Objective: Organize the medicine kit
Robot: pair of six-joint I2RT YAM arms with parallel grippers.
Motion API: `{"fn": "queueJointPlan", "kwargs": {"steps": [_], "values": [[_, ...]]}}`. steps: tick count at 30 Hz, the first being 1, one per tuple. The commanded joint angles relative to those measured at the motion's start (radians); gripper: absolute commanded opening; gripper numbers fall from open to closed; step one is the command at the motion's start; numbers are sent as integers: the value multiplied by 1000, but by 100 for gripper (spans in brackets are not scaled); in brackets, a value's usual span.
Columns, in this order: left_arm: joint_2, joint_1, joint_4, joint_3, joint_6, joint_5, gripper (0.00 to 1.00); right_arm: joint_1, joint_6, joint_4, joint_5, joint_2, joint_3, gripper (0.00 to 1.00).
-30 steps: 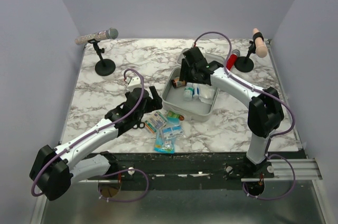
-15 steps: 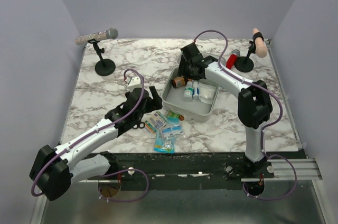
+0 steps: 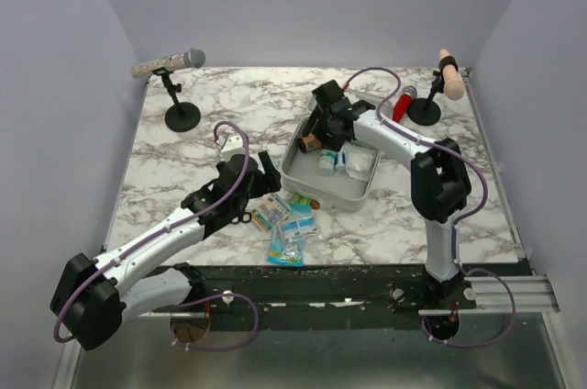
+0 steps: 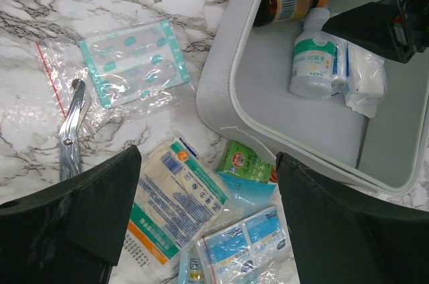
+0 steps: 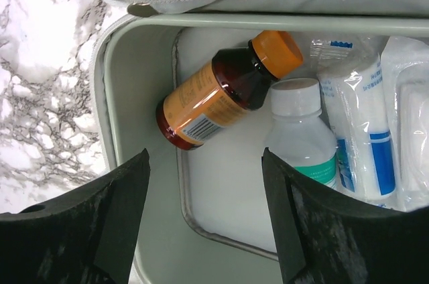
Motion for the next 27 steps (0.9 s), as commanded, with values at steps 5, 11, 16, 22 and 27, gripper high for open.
{"fn": "queueJointPlan", "kwargs": {"steps": [5,11,16,22,27], "values": [[-27,2,-3,-15,-10,-3,93,-6,50,-115,67,114,106,77],[-31,1,-3,-18,-8,-6,93,-17,-31,-129,84,166,158,74],[-28,4,-3,-16,-5,-5,93,-17,-160,-89,46,154,130,61],[-22,4,-2,-18,-8,0,93,-15,-261,14,33,65,-25,51],[-5,1,7,-16,-16,11,93,0,-326,101,-5,21,-86,48]]}}
